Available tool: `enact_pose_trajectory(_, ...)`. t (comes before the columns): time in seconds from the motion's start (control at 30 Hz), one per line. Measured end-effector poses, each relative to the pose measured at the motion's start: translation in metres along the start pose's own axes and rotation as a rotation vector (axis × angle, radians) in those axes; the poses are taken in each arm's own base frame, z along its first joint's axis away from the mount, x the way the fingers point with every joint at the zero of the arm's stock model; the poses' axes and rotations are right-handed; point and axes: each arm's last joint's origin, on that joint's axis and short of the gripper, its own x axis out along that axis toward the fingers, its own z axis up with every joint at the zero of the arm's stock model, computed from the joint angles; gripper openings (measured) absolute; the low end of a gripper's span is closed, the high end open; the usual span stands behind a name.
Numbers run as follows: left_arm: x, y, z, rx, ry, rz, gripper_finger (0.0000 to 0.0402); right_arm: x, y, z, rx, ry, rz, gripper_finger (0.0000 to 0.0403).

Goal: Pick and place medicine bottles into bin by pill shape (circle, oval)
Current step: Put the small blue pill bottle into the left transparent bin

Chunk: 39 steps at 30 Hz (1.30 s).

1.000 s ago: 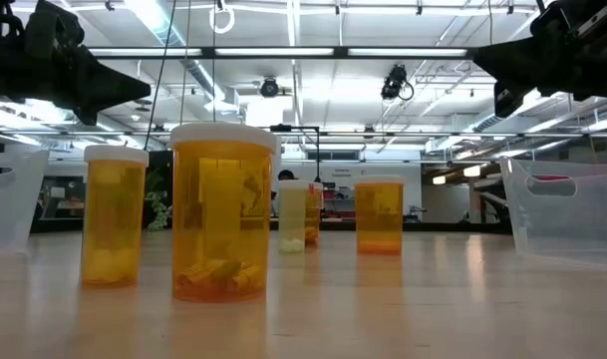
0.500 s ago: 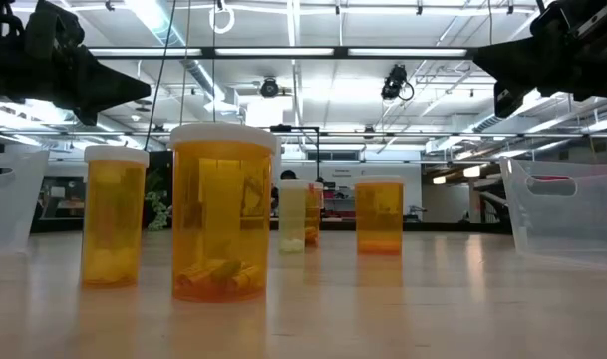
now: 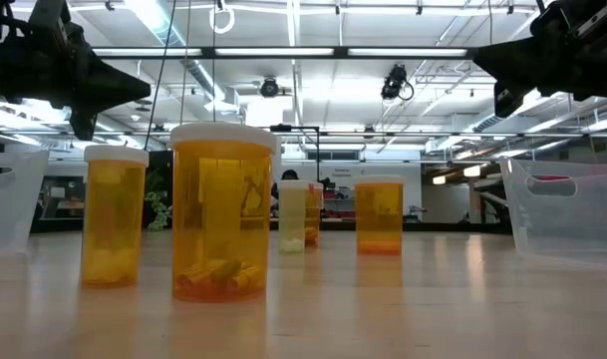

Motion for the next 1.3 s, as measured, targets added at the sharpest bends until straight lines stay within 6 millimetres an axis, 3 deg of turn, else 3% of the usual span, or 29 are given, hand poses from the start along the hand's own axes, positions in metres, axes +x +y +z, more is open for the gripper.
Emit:
enact_pose_trajectory(0.57,0.000,-0.001,0.000,-0.056,0.016,-0.041,0.0030,0.000,0.000,0.000,-0.002,0.000,0.000,0.0047)
enact_pose_trajectory(0.83,0.000,-0.012,-0.006,-0.057,0.223,-0.359,0.0030,0.000,0.000,0.000,0.000,0.001,0.000,0.0047)
enact_pose_trajectory(1.03,0.007,-0.023,-0.006,0.000,0.325,-0.353,0.0037,0.000,0.000,0.000,0.000,0.003,-0.001,0.0047)
enact_pose_trajectory(1.3,0.022,-0.043,-0.019,0.056,0.529,-0.324,0.0086,0.000,0.000,0.000,-0.001,0.004,-0.001,0.0047)
